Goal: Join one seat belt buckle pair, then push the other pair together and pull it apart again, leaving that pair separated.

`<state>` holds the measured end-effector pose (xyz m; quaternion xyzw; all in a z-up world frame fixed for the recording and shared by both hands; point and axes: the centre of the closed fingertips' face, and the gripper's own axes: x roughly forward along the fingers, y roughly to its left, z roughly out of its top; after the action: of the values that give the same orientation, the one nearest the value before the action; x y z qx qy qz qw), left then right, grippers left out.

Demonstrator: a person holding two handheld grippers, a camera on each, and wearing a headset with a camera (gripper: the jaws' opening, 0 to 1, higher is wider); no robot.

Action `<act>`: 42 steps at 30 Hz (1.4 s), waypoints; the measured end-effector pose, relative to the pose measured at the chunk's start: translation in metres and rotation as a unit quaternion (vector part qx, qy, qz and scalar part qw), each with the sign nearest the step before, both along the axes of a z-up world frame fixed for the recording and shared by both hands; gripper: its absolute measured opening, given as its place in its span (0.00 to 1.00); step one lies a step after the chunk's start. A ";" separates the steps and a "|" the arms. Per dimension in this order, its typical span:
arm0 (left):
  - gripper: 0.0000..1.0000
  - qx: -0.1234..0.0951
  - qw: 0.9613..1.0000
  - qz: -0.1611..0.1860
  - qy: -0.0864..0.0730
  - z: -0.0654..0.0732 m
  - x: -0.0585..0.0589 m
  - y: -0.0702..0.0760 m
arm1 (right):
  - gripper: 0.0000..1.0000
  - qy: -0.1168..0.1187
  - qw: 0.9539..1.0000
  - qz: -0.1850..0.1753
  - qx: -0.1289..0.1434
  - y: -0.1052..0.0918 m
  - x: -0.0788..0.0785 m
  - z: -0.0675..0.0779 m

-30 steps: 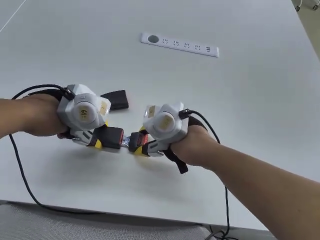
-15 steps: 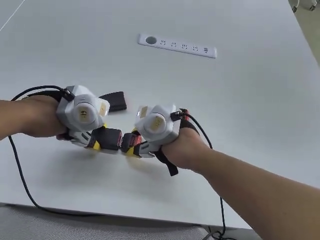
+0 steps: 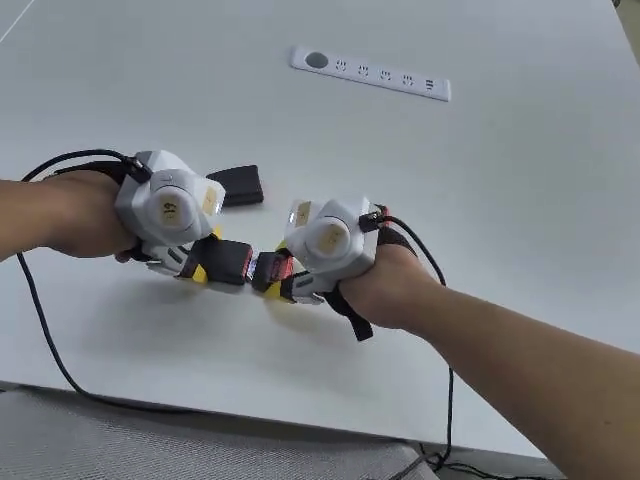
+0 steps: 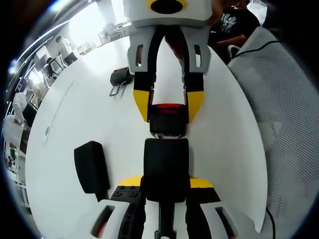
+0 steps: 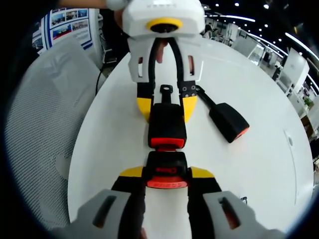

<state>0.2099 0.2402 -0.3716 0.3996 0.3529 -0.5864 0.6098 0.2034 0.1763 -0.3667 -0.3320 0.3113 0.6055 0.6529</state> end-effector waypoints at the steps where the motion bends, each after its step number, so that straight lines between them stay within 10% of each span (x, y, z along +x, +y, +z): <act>1: 0.30 -0.002 1.000 0.002 0.000 0.000 0.000 0.000 | 0.30 0.001 1.000 0.001 -0.002 0.000 0.000 0.000; 42: 0.31 -0.002 1.000 -0.002 0.007 0.011 -0.008 -0.005 | 0.32 0.013 1.000 -0.011 -0.023 -0.001 0.001 -0.001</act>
<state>0.2021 0.2353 -0.3608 0.3952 0.3546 -0.5914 0.6069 0.2047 0.1752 -0.3674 -0.3350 0.3372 0.5955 0.6476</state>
